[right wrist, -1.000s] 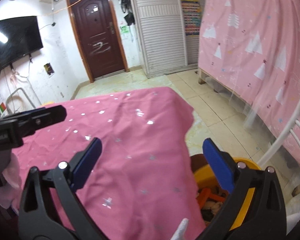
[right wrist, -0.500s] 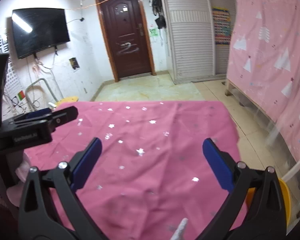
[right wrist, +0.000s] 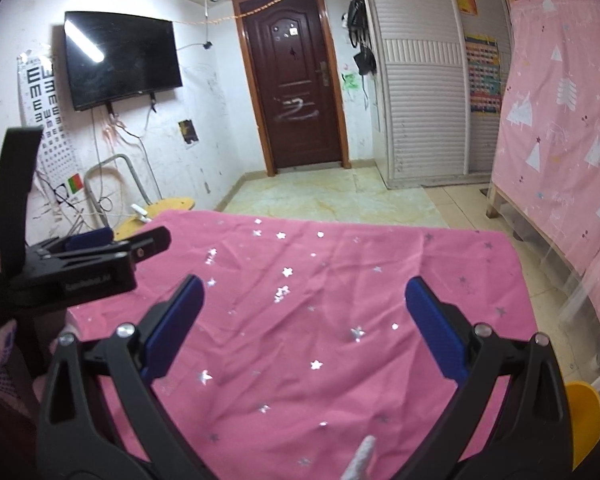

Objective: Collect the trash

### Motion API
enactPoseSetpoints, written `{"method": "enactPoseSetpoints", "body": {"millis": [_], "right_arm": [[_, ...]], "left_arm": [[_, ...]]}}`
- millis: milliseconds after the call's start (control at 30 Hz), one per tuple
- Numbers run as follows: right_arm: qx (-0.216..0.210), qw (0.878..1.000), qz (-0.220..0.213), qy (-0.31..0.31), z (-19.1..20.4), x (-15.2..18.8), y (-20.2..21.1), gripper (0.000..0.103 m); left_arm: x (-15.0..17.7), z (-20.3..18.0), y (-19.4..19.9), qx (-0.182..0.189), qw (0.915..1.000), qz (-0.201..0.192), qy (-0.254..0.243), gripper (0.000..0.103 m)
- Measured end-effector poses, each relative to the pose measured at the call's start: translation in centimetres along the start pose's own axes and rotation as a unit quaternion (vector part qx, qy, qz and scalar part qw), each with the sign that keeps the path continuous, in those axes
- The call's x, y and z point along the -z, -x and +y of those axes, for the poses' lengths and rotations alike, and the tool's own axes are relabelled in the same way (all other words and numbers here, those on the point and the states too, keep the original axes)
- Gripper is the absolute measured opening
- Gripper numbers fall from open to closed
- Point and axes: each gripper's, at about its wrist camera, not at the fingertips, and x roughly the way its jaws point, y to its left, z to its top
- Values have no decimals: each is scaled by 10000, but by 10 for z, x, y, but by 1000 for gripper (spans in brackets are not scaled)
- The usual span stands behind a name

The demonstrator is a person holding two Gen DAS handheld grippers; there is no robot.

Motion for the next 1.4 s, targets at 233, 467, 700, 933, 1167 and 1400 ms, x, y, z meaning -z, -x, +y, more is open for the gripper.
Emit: {"method": "enactPoseSetpoints", "body": {"millis": [233, 467, 700, 933, 1167, 1400], "right_arm": [[-73, 9997, -211, 129, 10, 1, 3, 97], [-106, 9991, -354, 210, 13, 3, 6, 97], [-116, 9989, -395, 209, 12, 5, 7, 97], [-115, 9989, -400, 225, 11, 5, 9, 97], [-116, 9989, -403, 228, 11, 5, 9, 97], [-115, 9989, -402, 226, 11, 5, 9, 97]], "left_arm": [[7, 6, 1, -71, 9999, -74, 88, 90], [11, 9, 2, -75, 9997, -186, 111, 90], [13, 10, -1, -67, 9997, -167, 151, 90], [13, 11, -1, -67, 9997, -166, 155, 90], [14, 12, 0, -78, 9997, -175, 157, 90], [15, 12, -1, -122, 9997, -159, 169, 90]]}}
